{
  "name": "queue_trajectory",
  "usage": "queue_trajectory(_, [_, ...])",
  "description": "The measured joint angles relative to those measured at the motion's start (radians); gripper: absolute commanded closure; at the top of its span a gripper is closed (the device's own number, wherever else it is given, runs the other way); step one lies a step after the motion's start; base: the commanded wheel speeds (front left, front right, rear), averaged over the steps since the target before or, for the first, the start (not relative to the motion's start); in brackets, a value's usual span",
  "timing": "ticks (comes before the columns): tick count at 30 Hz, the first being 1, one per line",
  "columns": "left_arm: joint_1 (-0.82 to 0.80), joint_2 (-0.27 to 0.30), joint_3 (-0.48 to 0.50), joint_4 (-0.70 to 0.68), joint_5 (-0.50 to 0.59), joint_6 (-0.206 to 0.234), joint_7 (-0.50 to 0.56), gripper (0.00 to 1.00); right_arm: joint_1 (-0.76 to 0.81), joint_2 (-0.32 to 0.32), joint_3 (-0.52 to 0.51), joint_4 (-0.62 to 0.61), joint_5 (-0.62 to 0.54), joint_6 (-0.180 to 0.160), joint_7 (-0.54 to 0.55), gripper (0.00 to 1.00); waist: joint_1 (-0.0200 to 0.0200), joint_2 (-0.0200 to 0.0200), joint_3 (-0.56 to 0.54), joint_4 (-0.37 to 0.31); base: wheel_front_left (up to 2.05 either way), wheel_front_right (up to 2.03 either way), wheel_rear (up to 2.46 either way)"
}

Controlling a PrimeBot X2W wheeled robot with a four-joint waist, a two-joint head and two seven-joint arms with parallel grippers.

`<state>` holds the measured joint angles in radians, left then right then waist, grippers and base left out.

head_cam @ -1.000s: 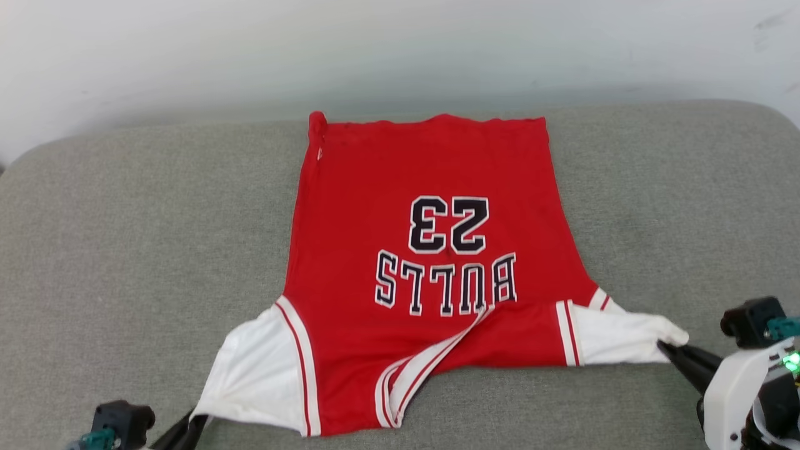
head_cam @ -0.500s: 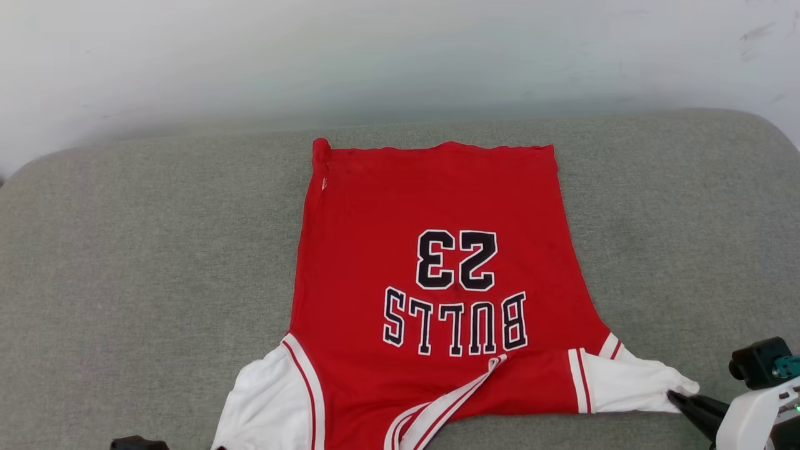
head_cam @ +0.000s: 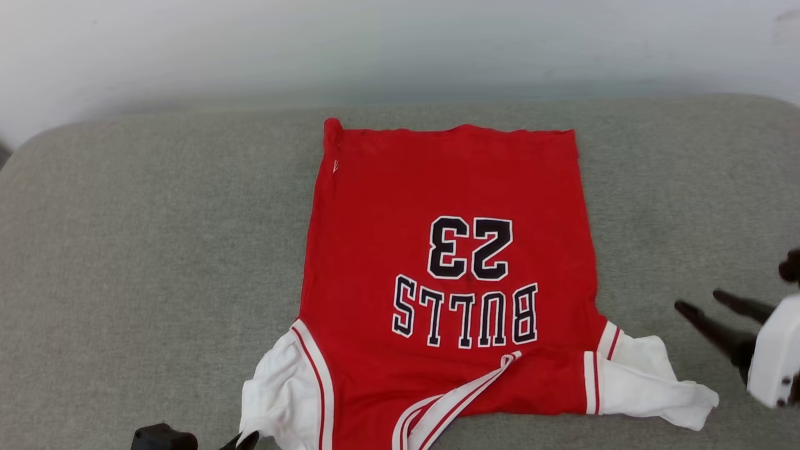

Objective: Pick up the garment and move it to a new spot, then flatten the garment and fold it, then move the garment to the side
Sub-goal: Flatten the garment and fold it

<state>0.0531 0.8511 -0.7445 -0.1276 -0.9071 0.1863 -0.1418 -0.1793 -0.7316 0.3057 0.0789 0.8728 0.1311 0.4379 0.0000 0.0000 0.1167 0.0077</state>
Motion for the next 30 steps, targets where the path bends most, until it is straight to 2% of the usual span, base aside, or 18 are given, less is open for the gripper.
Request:
queue_trajectory(5, [-0.027, 0.032, -0.018, -0.11, 0.058, 0.021, 0.037, 1.0, -0.131, 0.076, -0.12, -0.013, -0.014, 0.0, 0.211, 0.0, 0.0, 0.0, 0.052, 0.031, 0.0, 0.0, 0.0])
queue_trajectory(8, [-0.056, 0.046, -0.021, -0.172, 0.096, 0.034, 0.051, 1.0, -0.261, 0.132, -0.195, 0.019, -0.073, 0.0, 0.347, 0.0, 0.0001, 0.0, 0.099, 0.054, 0.0, 0.0, 0.0])
queue_trajectory(13, [-0.11, 0.043, -0.027, -0.243, 0.145, 0.032, 0.069, 1.0, -0.49, 0.217, -0.291, 0.108, -0.248, 0.0, 0.546, 0.0, 0.0002, 0.0, 0.19, 0.111, 0.0, 0.0, 0.0])
queue_trajectory(19, [-0.182, 0.007, -0.042, -0.287, 0.187, 0.011, 0.082, 1.0, -0.703, 0.293, -0.396, 0.223, -0.455, 0.0, 0.662, 0.0, 0.0003, 0.0, 0.292, 0.201, 0.0, 0.0, 0.0])
queue_trajectory(22, [-0.211, -0.012, -0.049, -0.301, 0.202, 0.0, 0.088, 1.0, -0.775, 0.296, -0.438, 0.274, -0.553, 0.0, 0.7, 0.0, 0.0003, 0.0, 0.338, 0.249, 0.0, 0.0, 0.0])
queue_trajectory(30, [-0.253, -0.046, -0.063, -0.319, 0.227, -0.019, 0.087, 1.0, -0.875, 0.302, -0.548, 0.355, -0.711, 0.0, 0.756, 0.0, 0.0003, 0.0, 0.435, 0.359, 0.0, 0.0, 0.0])
